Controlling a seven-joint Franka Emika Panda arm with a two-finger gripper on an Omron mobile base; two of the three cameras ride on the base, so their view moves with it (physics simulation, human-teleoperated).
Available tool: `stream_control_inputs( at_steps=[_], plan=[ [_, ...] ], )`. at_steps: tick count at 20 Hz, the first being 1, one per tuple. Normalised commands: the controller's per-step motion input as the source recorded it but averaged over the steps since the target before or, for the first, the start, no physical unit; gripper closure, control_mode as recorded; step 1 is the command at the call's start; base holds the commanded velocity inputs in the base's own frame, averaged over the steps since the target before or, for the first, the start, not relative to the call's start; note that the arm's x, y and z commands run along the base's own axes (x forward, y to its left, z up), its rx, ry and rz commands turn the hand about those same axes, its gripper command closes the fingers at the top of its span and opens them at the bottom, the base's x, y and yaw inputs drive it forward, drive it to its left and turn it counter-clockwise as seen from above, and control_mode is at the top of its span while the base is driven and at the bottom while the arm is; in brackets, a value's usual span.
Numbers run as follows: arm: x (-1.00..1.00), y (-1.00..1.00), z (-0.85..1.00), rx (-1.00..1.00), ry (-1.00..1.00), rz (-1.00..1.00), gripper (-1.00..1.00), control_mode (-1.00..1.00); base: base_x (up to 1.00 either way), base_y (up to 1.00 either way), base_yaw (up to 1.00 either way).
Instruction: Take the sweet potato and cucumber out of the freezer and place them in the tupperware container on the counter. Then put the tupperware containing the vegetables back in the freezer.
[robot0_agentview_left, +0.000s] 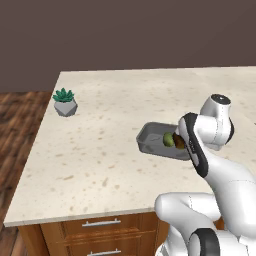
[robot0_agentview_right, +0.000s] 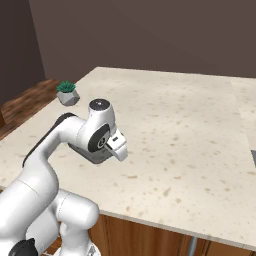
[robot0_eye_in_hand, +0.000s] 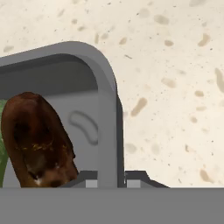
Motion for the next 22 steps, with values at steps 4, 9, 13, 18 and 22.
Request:
stream_control_inputs(
  at_steps=[4,9,13,18,22],
  plan=[
    [-0.59,0.34,1.0,-0.08,0.0,-0.1,1.0,-1.0,0.0,0.0,0.0],
    [-0.48,0.32,0.93,-0.01,0.0,-0.02,1.0,-1.0,0.0,0.0,0.0],
    [-0.42,0.3,0.86,0.0,0.03,0.0,1.0,-1.0,0.0,0.0,0.0],
    [-0.52,0.25,0.8,0.0,0.05,0.0,1.0,-1.0,0.0,0.0,0.0],
    [-0.71,0.01,0.52,0.03,0.08,0.0,1.0,-1.0,0.0,0.0,0.0]
  ],
)
